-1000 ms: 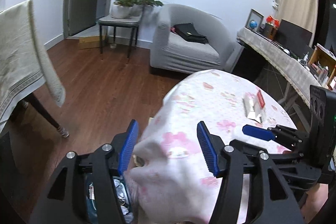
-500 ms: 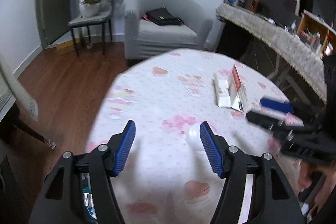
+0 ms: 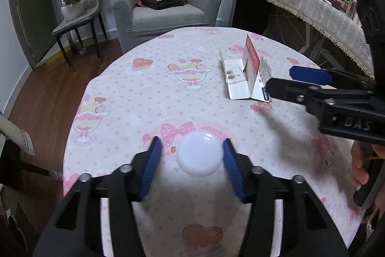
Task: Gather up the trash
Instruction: 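Grasp the white round lid with the left tool while the right tool grasps the white card stand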
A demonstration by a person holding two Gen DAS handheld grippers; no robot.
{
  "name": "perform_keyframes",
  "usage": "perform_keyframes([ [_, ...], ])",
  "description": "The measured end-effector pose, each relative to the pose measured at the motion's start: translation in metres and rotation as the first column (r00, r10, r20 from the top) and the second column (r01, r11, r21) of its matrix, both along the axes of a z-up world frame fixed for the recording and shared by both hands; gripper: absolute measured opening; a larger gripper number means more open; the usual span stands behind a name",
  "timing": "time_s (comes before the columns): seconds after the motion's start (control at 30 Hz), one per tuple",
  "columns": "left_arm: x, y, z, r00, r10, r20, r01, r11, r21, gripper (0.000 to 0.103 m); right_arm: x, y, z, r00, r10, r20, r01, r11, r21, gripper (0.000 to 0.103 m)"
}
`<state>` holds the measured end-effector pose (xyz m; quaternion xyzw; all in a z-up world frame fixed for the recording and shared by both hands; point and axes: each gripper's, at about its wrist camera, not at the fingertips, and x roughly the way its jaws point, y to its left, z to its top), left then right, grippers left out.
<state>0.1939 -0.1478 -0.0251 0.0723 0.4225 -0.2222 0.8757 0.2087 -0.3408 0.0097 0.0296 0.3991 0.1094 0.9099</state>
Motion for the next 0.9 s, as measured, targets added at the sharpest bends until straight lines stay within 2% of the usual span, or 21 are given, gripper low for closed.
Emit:
perform_keyframes([
  [0.03, 0.001, 0.001, 0.000, 1.000, 0.000, 0.000, 0.000, 1.000, -0.001, 0.042, 0.003, 0.001, 0.000, 1.000, -0.002, -0.002, 0.002, 1.000, 0.004, 0.069],
  [0.13, 0.003, 0.003, 0.000, 1.000, -0.008, -0.006, 0.008, 1.000, -0.019, 0.042, 0.012, 0.005, -0.002, 1.000, -0.015, -0.012, 0.015, 1.000, 0.000, 0.069],
  [0.27, 0.006, 0.009, 0.002, 0.999, -0.025, -0.029, 0.023, 0.997, -0.080, 0.042, 0.023, 0.014, -0.010, 0.999, -0.024, -0.042, 0.024, 1.000, -0.015, 0.069],
  [0.37, 0.008, 0.015, 0.002, 0.998, -0.038, -0.042, 0.033, 0.992, -0.120, 0.042, 0.031, 0.019, -0.014, 0.997, -0.054, -0.050, 0.051, 0.997, -0.063, 0.069],
  [0.5, 0.007, 0.017, 0.002, 0.998, -0.049, -0.038, 0.044, 0.992, -0.119, 0.042, 0.038, 0.019, -0.020, 0.994, -0.093, -0.064, 0.086, 0.991, -0.100, 0.069],
  [0.6, 0.007, 0.021, 0.002, 0.998, -0.050, -0.037, 0.045, 0.992, -0.121, 0.042, 0.042, 0.019, -0.023, 0.992, -0.111, -0.067, 0.104, 0.989, -0.102, 0.061],
  [0.77, 0.006, 0.026, 0.003, 0.999, -0.044, -0.031, 0.040, 0.993, -0.115, 0.042, 0.046, 0.023, -0.025, 0.992, -0.112, -0.056, 0.106, 0.989, -0.102, 0.056],
  [0.9, 0.001, 0.030, 0.005, 0.999, -0.032, -0.031, 0.028, 0.992, -0.124, 0.042, 0.047, 0.023, -0.022, 0.993, -0.099, -0.062, 0.096, 0.994, -0.054, 0.046],
])
